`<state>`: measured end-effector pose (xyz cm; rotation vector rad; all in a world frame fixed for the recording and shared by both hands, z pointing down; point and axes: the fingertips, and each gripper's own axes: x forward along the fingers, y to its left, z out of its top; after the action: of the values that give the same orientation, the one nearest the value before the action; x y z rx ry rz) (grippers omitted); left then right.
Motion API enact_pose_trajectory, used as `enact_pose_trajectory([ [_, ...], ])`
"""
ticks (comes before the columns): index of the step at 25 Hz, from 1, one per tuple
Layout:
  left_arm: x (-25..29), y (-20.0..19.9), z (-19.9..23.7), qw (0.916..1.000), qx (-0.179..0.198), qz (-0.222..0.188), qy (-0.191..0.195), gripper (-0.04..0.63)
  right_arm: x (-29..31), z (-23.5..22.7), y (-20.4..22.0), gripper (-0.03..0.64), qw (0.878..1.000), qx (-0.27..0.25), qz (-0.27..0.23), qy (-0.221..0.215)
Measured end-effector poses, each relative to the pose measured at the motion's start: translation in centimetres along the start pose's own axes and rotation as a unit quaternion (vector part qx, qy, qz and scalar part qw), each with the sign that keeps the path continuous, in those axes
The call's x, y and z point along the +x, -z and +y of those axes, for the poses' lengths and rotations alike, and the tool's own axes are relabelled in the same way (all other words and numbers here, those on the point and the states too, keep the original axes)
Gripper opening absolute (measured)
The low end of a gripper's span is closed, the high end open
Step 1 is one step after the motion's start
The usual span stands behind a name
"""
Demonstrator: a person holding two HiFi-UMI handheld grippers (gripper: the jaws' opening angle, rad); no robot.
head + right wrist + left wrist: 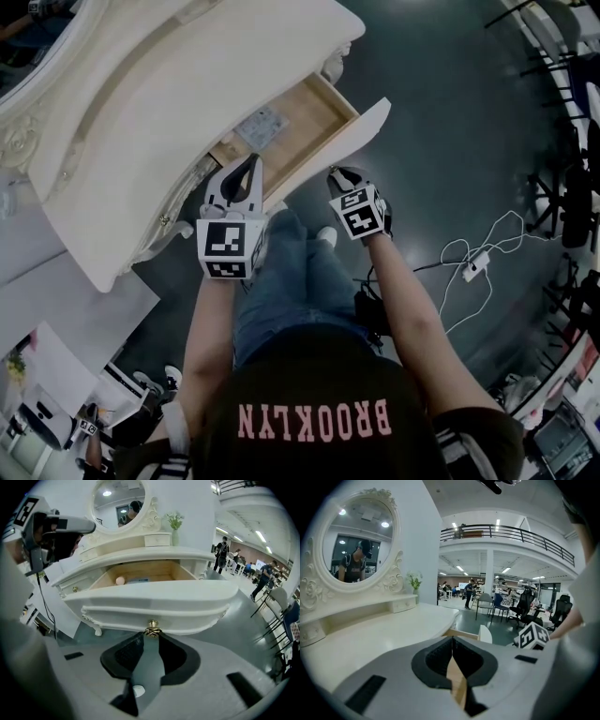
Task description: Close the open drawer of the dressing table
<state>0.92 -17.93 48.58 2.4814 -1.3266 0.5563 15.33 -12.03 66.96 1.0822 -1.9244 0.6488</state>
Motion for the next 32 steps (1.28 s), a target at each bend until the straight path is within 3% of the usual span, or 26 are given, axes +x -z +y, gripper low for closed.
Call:
enact_pose_trajectory([
  [32,-1.0,-1.7,7.3,0.9982,-0.022,-0.025,-0.049,0.005,3.5,0.4,-5.5,0.091,0.999,-0.023,0.016,-0.022],
])
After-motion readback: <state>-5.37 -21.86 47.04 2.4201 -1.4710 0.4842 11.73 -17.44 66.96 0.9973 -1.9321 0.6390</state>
